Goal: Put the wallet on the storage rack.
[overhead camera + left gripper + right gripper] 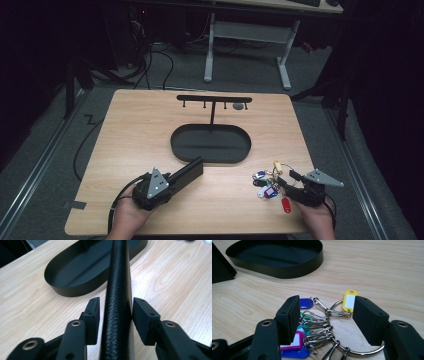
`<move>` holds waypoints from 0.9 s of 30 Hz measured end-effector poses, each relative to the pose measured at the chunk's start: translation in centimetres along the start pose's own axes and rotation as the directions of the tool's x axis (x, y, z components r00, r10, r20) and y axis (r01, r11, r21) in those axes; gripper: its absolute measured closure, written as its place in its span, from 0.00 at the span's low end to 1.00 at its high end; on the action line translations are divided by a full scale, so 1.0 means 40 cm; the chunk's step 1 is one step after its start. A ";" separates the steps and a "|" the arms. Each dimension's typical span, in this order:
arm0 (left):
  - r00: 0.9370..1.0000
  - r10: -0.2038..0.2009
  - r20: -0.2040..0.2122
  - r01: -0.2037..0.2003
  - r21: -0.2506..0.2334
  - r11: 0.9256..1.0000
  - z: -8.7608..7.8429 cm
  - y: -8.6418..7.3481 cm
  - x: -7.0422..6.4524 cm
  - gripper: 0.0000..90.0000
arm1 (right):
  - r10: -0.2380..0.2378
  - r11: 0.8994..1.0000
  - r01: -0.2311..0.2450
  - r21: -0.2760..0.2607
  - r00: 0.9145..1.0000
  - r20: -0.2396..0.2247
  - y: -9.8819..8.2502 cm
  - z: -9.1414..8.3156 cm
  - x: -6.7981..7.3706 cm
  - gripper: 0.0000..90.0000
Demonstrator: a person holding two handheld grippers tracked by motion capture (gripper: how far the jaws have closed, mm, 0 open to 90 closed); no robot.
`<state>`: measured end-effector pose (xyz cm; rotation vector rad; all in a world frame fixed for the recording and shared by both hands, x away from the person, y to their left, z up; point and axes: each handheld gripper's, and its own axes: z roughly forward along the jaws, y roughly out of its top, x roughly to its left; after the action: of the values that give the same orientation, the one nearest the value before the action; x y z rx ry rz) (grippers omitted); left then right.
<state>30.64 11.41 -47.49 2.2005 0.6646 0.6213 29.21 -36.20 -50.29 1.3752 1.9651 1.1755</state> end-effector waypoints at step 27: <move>0.988 0.126 0.093 -0.144 0.229 0.963 0.020 0.101 0.007 0.69 | -0.073 0.997 0.073 0.022 0.997 -0.021 0.008 0.025 0.031 0.43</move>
<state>32.41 8.79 -44.84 2.4943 0.5753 0.5451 29.66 -34.64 -50.44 1.2957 2.0312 1.1415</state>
